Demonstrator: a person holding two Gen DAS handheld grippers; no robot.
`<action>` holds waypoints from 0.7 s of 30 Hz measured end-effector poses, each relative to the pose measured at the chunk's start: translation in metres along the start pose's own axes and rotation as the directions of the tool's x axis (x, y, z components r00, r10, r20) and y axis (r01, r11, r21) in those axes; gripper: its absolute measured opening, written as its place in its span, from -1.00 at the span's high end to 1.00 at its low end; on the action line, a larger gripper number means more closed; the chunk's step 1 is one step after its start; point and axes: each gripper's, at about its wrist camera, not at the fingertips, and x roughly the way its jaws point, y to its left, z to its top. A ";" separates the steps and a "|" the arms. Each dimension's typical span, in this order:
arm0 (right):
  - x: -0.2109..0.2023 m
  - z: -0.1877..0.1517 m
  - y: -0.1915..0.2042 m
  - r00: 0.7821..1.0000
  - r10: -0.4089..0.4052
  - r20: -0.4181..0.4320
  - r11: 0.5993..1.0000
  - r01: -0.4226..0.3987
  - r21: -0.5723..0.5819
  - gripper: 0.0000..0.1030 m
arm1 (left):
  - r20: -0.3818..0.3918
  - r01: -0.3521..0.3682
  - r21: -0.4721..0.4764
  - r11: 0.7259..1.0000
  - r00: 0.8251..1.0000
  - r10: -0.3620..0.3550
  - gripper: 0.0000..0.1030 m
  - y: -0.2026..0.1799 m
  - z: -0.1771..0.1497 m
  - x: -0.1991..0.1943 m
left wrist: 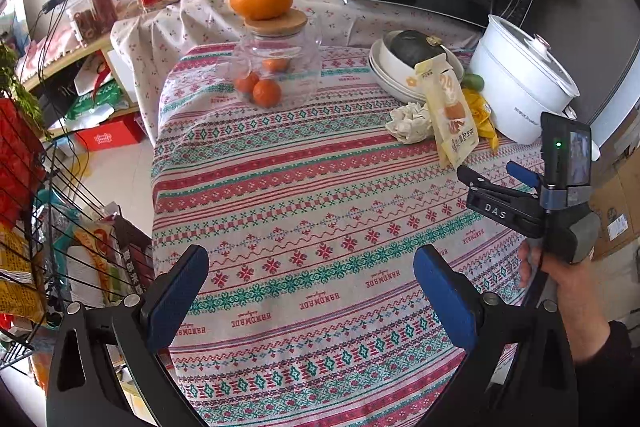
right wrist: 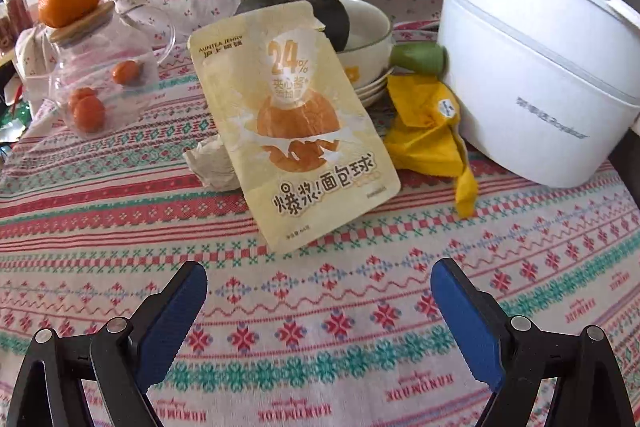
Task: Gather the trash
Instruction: 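Grasp the yellow bread bag with the right tool and lift it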
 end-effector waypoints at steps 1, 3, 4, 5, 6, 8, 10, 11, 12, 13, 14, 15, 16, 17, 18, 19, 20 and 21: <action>0.009 0.002 0.005 1.000 -0.018 -0.009 1.000 0.018 -0.008 -0.83 | 0.000 0.003 -0.003 1.000 1.000 -0.003 -1.00 0.002 0.001 0.000; 0.024 0.008 0.015 0.999 -0.044 -0.008 0.999 0.044 -0.032 -0.80 | 0.004 0.007 0.003 1.000 1.000 -0.007 -1.00 0.003 0.001 -0.001; 0.030 0.011 0.019 0.998 -0.058 -0.006 0.997 0.057 -0.048 -0.79 | 0.007 0.007 0.007 1.000 1.000 -0.007 -1.00 0.003 0.002 -0.002; 0.035 0.014 0.022 0.997 -0.073 -0.002 0.995 0.073 -0.063 -0.76 | 0.009 0.007 0.009 1.000 1.000 -0.007 -1.00 0.003 0.002 -0.003; 0.039 0.016 0.026 0.996 -0.090 0.007 0.993 0.090 -0.072 -0.76 | 0.011 0.007 0.009 1.000 1.000 -0.007 -1.00 0.003 0.002 -0.003; 0.048 0.019 0.030 0.990 -0.138 0.017 0.986 0.139 -0.087 -0.71 | 0.013 0.007 0.002 1.000 1.000 -0.007 -1.00 0.003 0.002 -0.004; 0.058 0.022 0.035 0.983 -0.184 0.012 0.978 0.184 -0.101 -0.55 | 0.012 0.011 0.001 1.000 1.000 -0.011 -1.00 0.002 0.002 -0.004; 0.062 0.023 0.036 0.980 -0.198 0.003 0.974 0.197 -0.108 -0.28 | 0.011 0.016 0.005 1.000 1.000 -0.016 -1.00 0.000 0.002 -0.003; 0.065 0.024 0.036 0.979 -0.205 -0.006 0.972 0.203 -0.116 -0.10 | 0.008 0.023 0.011 1.000 1.000 -0.024 -1.00 -0.003 0.001 -0.003; 0.065 0.025 0.036 0.979 -0.205 -0.011 0.972 0.203 -0.120 0.28 | 0.004 0.031 0.017 0.999 1.000 -0.031 -1.00 -0.005 0.001 -0.003; 0.063 0.025 0.034 0.979 -0.203 -0.008 0.973 0.200 -0.116 0.63 | 0.001 0.035 0.021 0.999 0.999 -0.035 -1.00 -0.006 0.000 -0.002; 0.060 0.025 0.032 0.982 -0.188 -0.010 0.977 0.186 -0.104 0.69 | -0.002 0.038 0.025 0.999 0.999 -0.038 -1.00 -0.008 0.000 -0.002; 0.056 0.025 0.028 0.985 -0.171 -0.011 0.982 0.169 -0.085 0.77 | -0.003 0.040 0.028 0.999 0.999 -0.040 -1.00 -0.009 0.000 -0.001; 0.050 0.024 0.024 0.988 -0.157 -0.009 0.985 0.156 -0.068 0.85 | -0.004 0.042 0.031 0.999 0.999 -0.042 -1.00 -0.011 0.001 -0.001; 0.042 0.022 0.019 0.989 -0.148 -0.005 0.988 0.148 -0.052 0.86 | -0.004 0.044 0.032 0.999 0.999 -0.044 -1.00 -0.012 0.002 0.000; 0.034 0.019 0.013 0.991 -0.134 -0.003 0.990 0.134 -0.037 0.88 | -0.004 0.047 0.032 0.998 0.999 -0.047 -1.00 -0.013 0.002 0.001; 0.025 0.017 0.007 0.994 -0.109 -0.001 0.994 0.109 -0.019 0.92 | -0.007 0.051 0.032 0.998 0.999 -0.051 -1.00 -0.015 0.002 0.002; 0.016 0.014 0.000 0.997 -0.080 -0.001 0.997 0.080 -0.001 0.94 | -0.011 0.056 0.034 0.998 0.998 -0.056 -1.00 -0.016 0.002 0.004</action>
